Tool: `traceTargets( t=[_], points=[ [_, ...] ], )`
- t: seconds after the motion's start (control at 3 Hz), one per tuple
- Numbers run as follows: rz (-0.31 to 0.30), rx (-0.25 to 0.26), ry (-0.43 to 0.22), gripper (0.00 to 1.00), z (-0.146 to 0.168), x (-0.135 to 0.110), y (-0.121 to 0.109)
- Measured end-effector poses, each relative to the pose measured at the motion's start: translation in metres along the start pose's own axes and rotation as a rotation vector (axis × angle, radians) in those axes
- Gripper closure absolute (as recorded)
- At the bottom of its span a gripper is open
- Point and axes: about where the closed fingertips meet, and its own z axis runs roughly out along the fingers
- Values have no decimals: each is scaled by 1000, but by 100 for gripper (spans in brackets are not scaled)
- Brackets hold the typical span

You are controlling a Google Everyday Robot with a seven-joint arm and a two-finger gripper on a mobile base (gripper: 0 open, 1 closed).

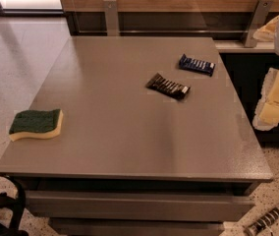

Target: Move rxbar blueberry near sponge

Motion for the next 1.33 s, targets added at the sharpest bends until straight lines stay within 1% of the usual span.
traceTargets(
  t=[0.33,0.67,1.0,1.33],
  points=[
    [7,2,-8,0,2,2,-5],
    [50,13,-62,0,16,13,-39],
    [147,36,-131,0,33,35,-84],
    [233,74,-249,0,52,52,-119]
  ],
)
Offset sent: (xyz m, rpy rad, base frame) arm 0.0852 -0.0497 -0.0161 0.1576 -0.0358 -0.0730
